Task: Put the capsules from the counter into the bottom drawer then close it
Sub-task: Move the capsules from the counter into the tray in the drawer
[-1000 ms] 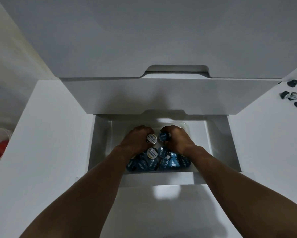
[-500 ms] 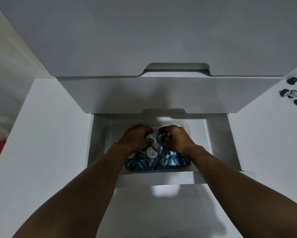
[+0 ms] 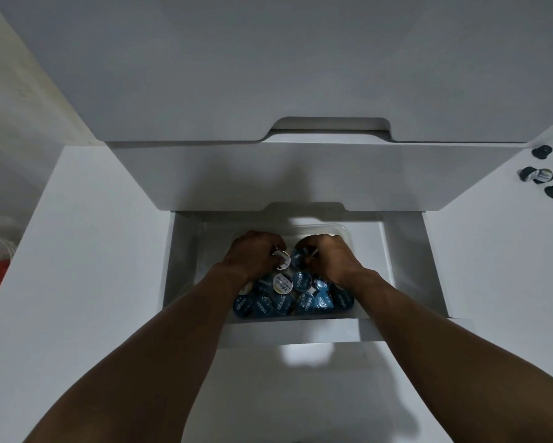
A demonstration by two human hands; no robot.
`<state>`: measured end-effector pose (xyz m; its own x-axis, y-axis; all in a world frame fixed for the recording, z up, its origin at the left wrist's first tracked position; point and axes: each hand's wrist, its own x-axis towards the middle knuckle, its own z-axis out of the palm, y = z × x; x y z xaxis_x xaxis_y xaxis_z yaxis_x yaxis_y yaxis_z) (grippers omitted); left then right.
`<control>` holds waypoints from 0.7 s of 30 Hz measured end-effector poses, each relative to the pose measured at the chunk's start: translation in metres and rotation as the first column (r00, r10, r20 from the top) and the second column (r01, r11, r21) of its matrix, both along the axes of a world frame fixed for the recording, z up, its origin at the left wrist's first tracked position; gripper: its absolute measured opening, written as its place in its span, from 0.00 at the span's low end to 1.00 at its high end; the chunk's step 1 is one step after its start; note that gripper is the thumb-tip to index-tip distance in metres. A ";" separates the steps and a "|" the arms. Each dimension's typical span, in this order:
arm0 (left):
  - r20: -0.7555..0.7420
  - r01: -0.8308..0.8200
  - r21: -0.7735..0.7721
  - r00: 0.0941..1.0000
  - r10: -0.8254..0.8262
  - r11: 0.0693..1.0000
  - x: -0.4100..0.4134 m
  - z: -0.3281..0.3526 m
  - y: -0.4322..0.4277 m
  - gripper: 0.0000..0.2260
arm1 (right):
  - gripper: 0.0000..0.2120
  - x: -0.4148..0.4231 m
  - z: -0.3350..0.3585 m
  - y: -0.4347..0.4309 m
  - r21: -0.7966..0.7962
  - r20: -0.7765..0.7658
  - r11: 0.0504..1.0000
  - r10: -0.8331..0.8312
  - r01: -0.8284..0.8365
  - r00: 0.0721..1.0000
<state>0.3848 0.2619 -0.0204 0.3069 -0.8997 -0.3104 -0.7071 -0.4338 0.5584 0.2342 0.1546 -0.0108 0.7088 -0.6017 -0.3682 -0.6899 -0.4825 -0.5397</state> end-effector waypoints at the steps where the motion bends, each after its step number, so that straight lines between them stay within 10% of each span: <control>1: 0.002 0.003 0.004 1.000 -0.003 1.000 0.000 0.000 0.000 0.13 | 0.15 0.000 0.000 0.000 -0.002 -0.002 1.000 0.007 -0.007 1.000; 21: 0.018 0.032 0.044 0.999 -0.033 0.999 -0.002 0.002 0.001 0.12 | 0.15 0.001 -0.004 0.003 0.021 -0.014 0.999 -0.025 0.025 1.000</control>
<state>0.3826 0.2628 -0.0187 0.2842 -0.8948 -0.3444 -0.7312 -0.4346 0.5257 0.2353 0.1573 -0.0152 0.6888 -0.6110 -0.3901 -0.7086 -0.4540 -0.5401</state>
